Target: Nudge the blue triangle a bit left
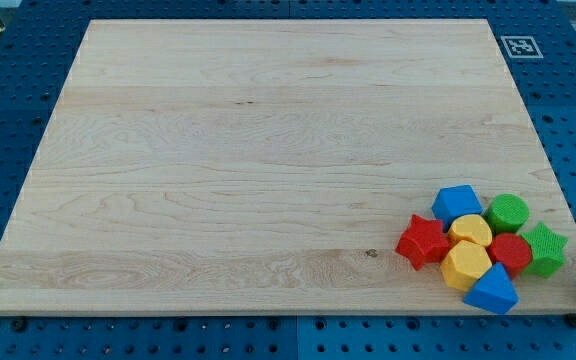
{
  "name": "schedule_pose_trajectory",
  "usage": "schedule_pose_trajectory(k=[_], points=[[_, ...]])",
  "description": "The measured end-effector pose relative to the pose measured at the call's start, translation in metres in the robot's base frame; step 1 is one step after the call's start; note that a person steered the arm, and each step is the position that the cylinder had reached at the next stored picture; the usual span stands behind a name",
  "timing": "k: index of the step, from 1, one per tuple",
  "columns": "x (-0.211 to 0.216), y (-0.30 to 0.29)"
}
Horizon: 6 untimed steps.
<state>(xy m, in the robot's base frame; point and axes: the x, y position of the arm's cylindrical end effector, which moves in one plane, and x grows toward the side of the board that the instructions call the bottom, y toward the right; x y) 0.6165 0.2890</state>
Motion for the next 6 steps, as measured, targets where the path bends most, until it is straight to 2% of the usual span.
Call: schedule_pose_trajectory(k=[2, 6], points=[[0.001, -0.059], [0.001, -0.106]])
